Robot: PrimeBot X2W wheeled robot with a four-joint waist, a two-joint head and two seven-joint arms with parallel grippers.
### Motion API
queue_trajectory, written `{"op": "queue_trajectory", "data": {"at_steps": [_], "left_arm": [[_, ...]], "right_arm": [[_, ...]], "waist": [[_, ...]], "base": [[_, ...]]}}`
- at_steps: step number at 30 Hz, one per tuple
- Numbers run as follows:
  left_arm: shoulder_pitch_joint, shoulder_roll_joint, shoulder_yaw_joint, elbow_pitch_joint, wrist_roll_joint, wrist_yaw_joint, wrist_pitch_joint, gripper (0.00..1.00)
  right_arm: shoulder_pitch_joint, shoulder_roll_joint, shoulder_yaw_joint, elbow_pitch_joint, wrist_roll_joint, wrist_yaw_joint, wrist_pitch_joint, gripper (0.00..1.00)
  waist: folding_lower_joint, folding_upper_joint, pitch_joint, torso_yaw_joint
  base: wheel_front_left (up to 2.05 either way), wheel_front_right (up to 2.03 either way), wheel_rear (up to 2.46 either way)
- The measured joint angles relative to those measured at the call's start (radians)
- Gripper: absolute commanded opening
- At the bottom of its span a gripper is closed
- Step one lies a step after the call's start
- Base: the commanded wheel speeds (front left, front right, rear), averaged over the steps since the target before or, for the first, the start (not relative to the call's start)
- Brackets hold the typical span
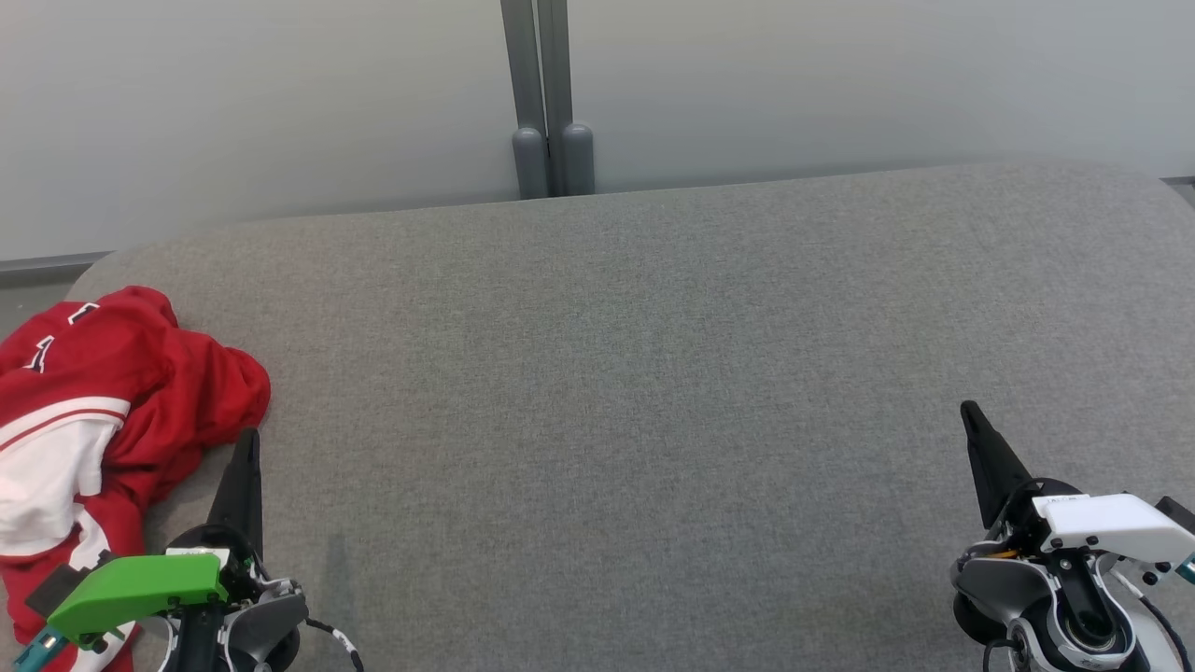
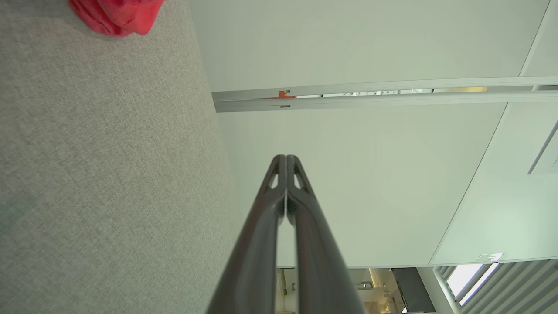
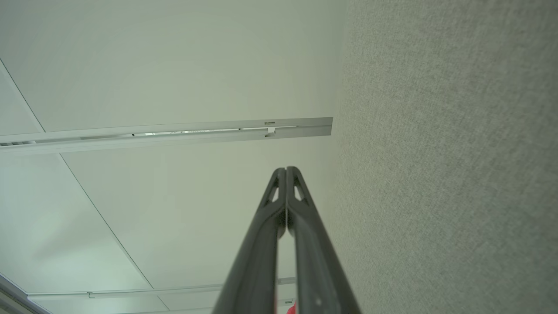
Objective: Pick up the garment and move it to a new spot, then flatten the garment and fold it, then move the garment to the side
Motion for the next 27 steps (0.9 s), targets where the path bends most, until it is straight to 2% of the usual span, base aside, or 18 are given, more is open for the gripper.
{"op": "queue_trajectory", "data": {"at_steps": [20,21,27], "left_arm": [[0.0,0.0,0.0,0.0,0.0,0.0,0.0,0.0],[0.001,0.0,0.0,0.002,0.0,0.0,0.0,1.0],[0.046,-0.01,-0.008,0.047,0.0,0.003,-0.006,1.0]], "right_arm": [[0.0,0.0,0.0,0.0,0.0,0.0,0.0,0.0],[0.0,0.001,0.0,0.003,0.0,0.0,0.0,1.0],[0.036,0.012,0.007,0.041,-0.002,-0.002,-0.005,1.0]], "waist": [[0.0,0.0,0.0,0.0],[0.0,0.0,0.0,0.0],[0.0,0.0,0.0,0.0]], "base": [[0.0,0.0,0.0],[0.0,0.0,0.0],[0.0,0.0,0.0]]}}
